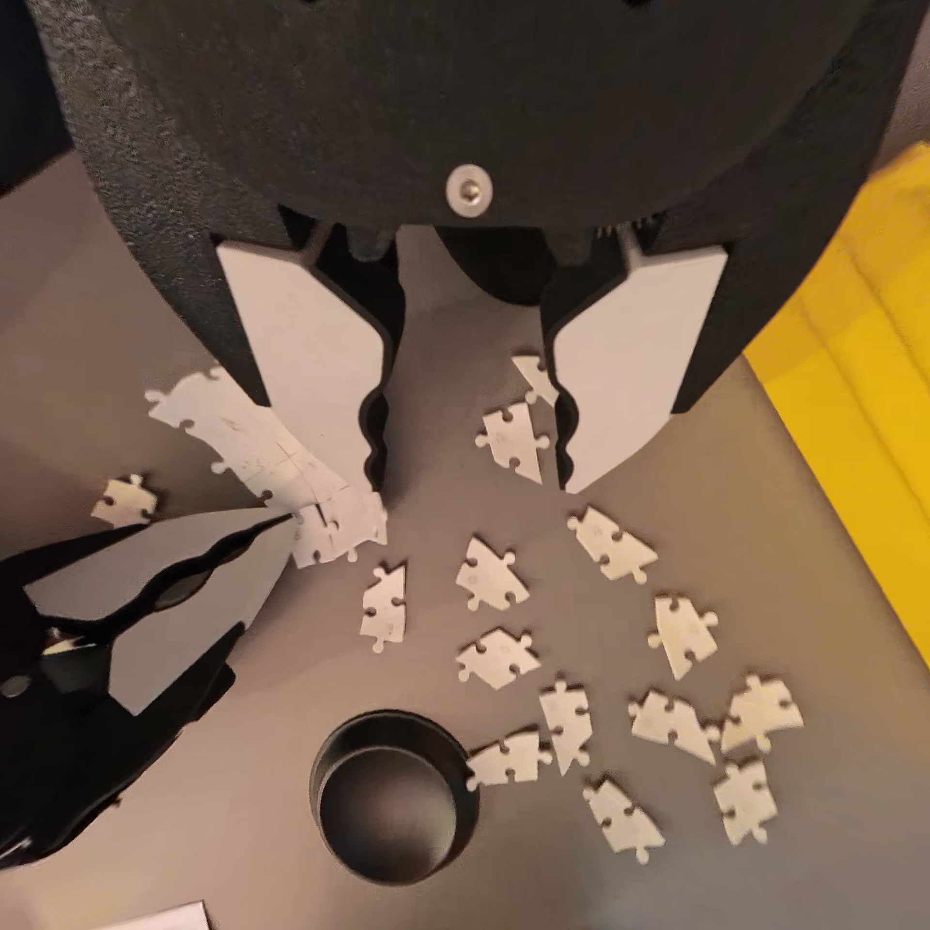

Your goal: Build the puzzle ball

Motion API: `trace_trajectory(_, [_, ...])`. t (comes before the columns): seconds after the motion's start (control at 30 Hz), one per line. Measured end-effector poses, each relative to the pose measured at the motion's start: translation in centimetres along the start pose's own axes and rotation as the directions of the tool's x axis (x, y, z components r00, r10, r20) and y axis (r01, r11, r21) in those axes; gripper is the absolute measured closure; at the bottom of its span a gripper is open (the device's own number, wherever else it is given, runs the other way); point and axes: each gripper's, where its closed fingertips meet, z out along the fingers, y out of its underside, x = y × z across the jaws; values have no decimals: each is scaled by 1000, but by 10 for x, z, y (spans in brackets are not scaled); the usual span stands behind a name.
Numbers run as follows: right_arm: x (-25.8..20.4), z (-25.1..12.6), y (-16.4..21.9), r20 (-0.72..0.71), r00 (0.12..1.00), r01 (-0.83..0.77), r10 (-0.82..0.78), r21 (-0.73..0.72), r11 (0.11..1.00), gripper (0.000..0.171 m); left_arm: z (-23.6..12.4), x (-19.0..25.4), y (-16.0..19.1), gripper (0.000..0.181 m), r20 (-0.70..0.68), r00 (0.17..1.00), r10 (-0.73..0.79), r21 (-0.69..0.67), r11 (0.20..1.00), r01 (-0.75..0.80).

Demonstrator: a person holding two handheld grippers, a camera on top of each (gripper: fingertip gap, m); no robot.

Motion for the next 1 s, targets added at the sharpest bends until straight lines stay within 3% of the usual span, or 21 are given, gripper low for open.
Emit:
trace_trajectory(0.13, [2,0,-1,6,1000,-30,30,7,1000,168,-3,-2,40,122,20,998,-52,-37,998,53])
trace_trajectory(0.3, [2,1,-1,7,998,-59,59,-3,998,168,0,31,89,119,-31,998,-54,-120,992,50])
trace_trajectory(0.4, [2,1,-1,6,997,-70,70,-11,997,168,-1,44,91,120,14,1000,13,-123,992,-11])
trace_trajectory(0.7, [4,1,-1,10,992,-126,126,-25,992,168,23,79,67,126,-81,990,117,-76,989,-124])
trace_trajectory(0.77, [4,0,-1,14,989,-145,145,-31,989,168,25,89,61,133,-129,984,119,-25,992,-124])
trace_trajectory(1.0, [5,0,0,15,985,-169,170,-34,985,169,27,90,55,131,-169,980,102,26,995,-99])
